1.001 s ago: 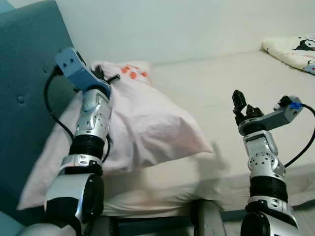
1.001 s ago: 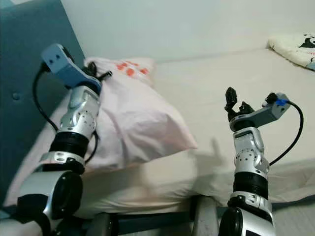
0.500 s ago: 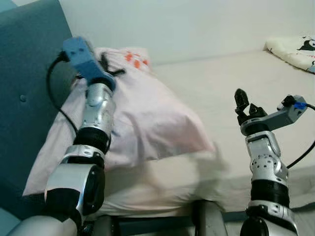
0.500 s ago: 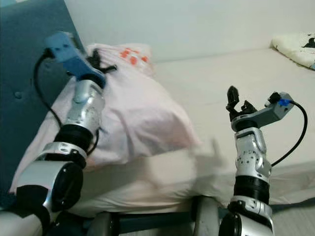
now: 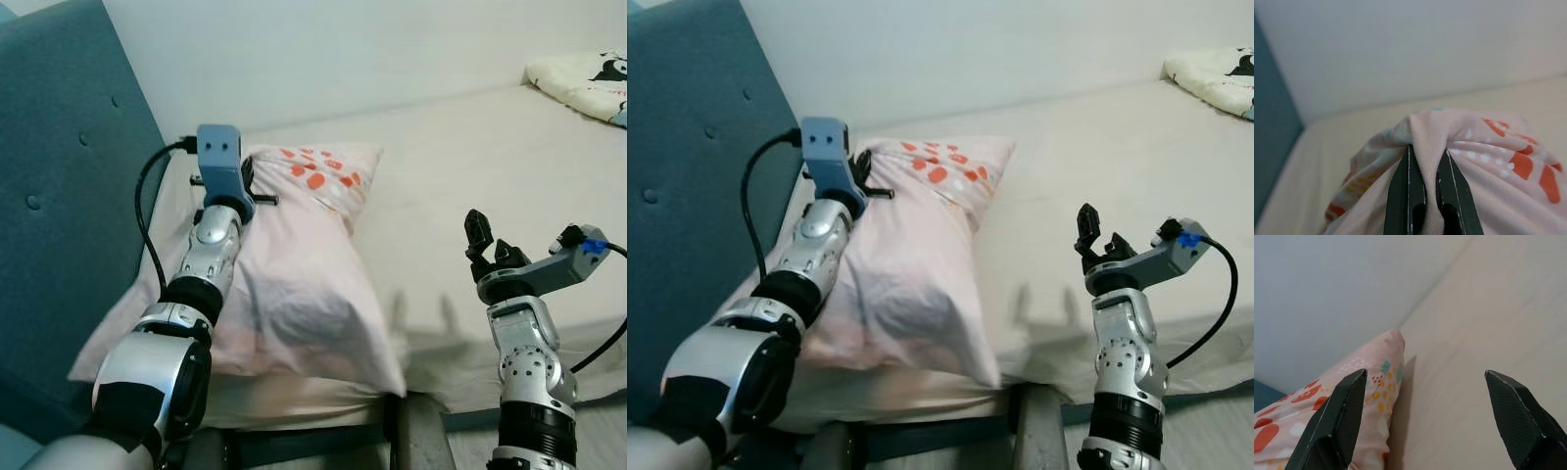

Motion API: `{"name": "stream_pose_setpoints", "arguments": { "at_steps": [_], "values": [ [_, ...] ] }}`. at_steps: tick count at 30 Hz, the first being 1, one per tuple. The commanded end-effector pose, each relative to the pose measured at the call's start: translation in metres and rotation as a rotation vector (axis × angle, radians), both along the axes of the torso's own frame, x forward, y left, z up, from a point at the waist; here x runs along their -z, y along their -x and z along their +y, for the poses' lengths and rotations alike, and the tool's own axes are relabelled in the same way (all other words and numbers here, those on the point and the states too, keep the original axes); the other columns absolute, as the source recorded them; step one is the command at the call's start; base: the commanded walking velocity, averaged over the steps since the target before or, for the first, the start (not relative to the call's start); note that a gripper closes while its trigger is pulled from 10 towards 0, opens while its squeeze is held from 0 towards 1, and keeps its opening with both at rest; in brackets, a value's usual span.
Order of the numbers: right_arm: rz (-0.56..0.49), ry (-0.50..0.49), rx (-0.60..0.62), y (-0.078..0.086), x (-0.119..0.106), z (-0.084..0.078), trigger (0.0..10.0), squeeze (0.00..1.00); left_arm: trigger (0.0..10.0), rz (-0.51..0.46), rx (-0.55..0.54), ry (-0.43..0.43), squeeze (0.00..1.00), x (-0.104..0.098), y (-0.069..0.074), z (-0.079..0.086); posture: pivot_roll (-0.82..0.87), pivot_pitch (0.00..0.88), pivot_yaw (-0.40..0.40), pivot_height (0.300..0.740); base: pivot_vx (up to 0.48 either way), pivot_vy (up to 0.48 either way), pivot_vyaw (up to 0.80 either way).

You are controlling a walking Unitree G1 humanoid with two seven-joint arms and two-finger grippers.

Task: Clean up the room

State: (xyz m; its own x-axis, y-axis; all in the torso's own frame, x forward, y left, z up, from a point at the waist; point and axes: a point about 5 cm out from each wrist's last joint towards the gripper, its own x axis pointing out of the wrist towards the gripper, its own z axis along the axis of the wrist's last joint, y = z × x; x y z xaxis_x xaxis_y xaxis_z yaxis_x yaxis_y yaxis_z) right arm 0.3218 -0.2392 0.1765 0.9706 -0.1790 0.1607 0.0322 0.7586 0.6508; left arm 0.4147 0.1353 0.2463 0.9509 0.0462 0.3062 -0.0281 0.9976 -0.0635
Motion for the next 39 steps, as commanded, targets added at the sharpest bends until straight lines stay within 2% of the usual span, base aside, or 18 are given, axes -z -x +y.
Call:
{"name": "stream_pose_setpoints", "arguments": {
  "at_steps": [1, 2, 5, 8, 11, 19, 21, 22, 23, 24, 25, 26, 28, 30, 31, 36, 37, 39],
  "values": [
    [0.029, -0.005, -0.025, 0.002, 0.004, 0.008, 10.0, 0.0, 0.0, -0.116, -0.122, 0.021, 0.0, -0.03, 0.001, 0.028, -0.06, 0.098, 0.12, 0.497, 0.0, 0.0, 0.0],
    [0.029, -0.005, -0.025, 0.002, 0.004, 0.008, 10.0, 0.0, 0.0, -0.116, -0.122, 0.021, 0.0, -0.03, 0.001, 0.028, -0.06, 0.098, 0.12, 0.497, 0.0, 0.0, 0.0],
    [0.031, -0.002, -0.039, 0.004, 0.001, 0.013, 10.0, 0.0, 0.0, -0.107, -0.261, 0.032, 0.0, -0.031, 0.003, 0.06, -0.06, 0.113, 0.119, 0.497, 0.0, 0.0, 0.0],
    [0.03, -0.001, -0.044, 0.005, 0.0, 0.015, 10.0, 0.0, 0.0, -0.098, -0.299, 0.032, 0.0, -0.029, 0.004, 0.07, -0.07, 0.114, 0.119, 0.497, 0.0, 0.0, 0.0],
    [0.03, -0.002, -0.051, 0.008, -0.002, 0.018, 10.0, 0.0, 0.0, -0.066, -0.36, -0.022, 0.0, -0.017, 0.009, 0.09, -0.07, 0.123, 0.119, 0.497, 0.0, 0.0, 0.0],
    [0.035, -0.005, -0.049, 0.014, -0.002, 0.017, 10.0, 0.0, 0.0, 0.002, -0.304, -0.176, 0.0, 0.011, 0.013, 0.092, -0.07, 0.137, 0.116, 0.497, 0.0, 0.0, 0.0],
    [0.045, -0.008, -0.053, 0.015, 0.0, 0.019, 10.0, 0.0, 0.0, 0.086, -0.211, -0.3, 0.0, 0.038, 0.016, 0.083, -0.08, 0.154, 0.112, 0.497, 0.0, 0.0, 0.0],
    [0.045, -0.008, -0.053, 0.015, 0.0, 0.019, 10.0, 0.0, 0.0, 0.086, -0.211, -0.3, 0.0, 0.038, 0.016, 0.083, -0.08, 0.154, 0.112, 0.497, 0.0, 0.0, 0.0],
    [0.048, -0.009, -0.054, 0.016, 0.0, 0.02, 10.0, 0.0, 0.0, 0.134, -0.171, -0.361, 0.0, 0.053, 0.018, 0.079, -0.08, 0.16, 0.111, 0.497, 0.0, 0.0, 0.0],
    [0.051, -0.008, -0.058, 0.017, -0.001, 0.022, 10.0, 0.0, 3.1, 0.194, -0.147, -0.414, 0.0, 0.07, 0.022, 0.077, -0.1, 0.168, 0.11, 0.497, 0.0, 0.0, 0.0],
    [0.053, -0.007, -0.062, 0.018, -0.001, 0.023, 10.0, 0.0, 10.0, 0.252, -0.143, -0.436, 0.0, 0.085, 0.026, 0.079, -0.11, 0.174, 0.109, 0.497, 0.0, 0.0, 0.0],
    [0.053, -0.007, -0.062, 0.018, -0.001, 0.023, 10.0, 0.0, 10.0, 0.252, -0.143, -0.436, 0.0, 0.085, 0.026, 0.079, -0.11, 0.174, 0.109, 0.497, 0.0, 0.0, 0.0],
    [0.058, -0.001, -0.064, 0.021, -0.002, 0.024, 10.0, 0.0, 10.0, 0.323, -0.161, -0.425, 0.0, 0.102, 0.032, 0.084, -0.12, 0.178, 0.106, 0.497, 0.0, 0.0, 0.0],
    [0.058, -0.001, -0.064, 0.021, -0.002, 0.024, 10.0, 0.0, 10.0, 0.323, -0.161, -0.425, 0.0, 0.102, 0.032, 0.084, -0.12, 0.178, 0.106, 0.497, 0.0, 0.0, 0.0],
    [0.068, 0.006, -0.061, 0.024, -0.002, 0.021, 10.0, 0.0, 10.0, 0.366, -0.179, -0.391, 0.0, 0.113, 0.036, 0.087, -0.12, 0.179, 0.104, 0.497, 0.0, 0.0, 0.0],
    [0.077, 0.01, -0.056, 0.024, -0.001, 0.018, 10.0, 0.0, 10.0, 0.402, -0.18, -0.377, 0.0, 0.124, 0.041, 0.086, -0.11, 0.174, 0.102, 0.497, 0.0, 0.0, 0.0],
    [0.076, 0.011, -0.06, 0.023, -0.002, 0.02, 10.0, 0.0, 10.0, 0.407, -0.179, -0.409, 0.54, 0.127, 0.043, 0.087, -0.11, 0.165, 0.099, 0.497, 0.0, 0.0, 0.0],
    [0.075, 0.011, -0.063, 0.022, -0.002, 0.021, 10.0, 0.0, 10.0, 0.41, -0.178, -0.433, 0.54, 0.128, 0.044, 0.087, -0.11, 0.165, 0.099, 0.497, 0.0, 0.0, 0.0]
  ]
}}
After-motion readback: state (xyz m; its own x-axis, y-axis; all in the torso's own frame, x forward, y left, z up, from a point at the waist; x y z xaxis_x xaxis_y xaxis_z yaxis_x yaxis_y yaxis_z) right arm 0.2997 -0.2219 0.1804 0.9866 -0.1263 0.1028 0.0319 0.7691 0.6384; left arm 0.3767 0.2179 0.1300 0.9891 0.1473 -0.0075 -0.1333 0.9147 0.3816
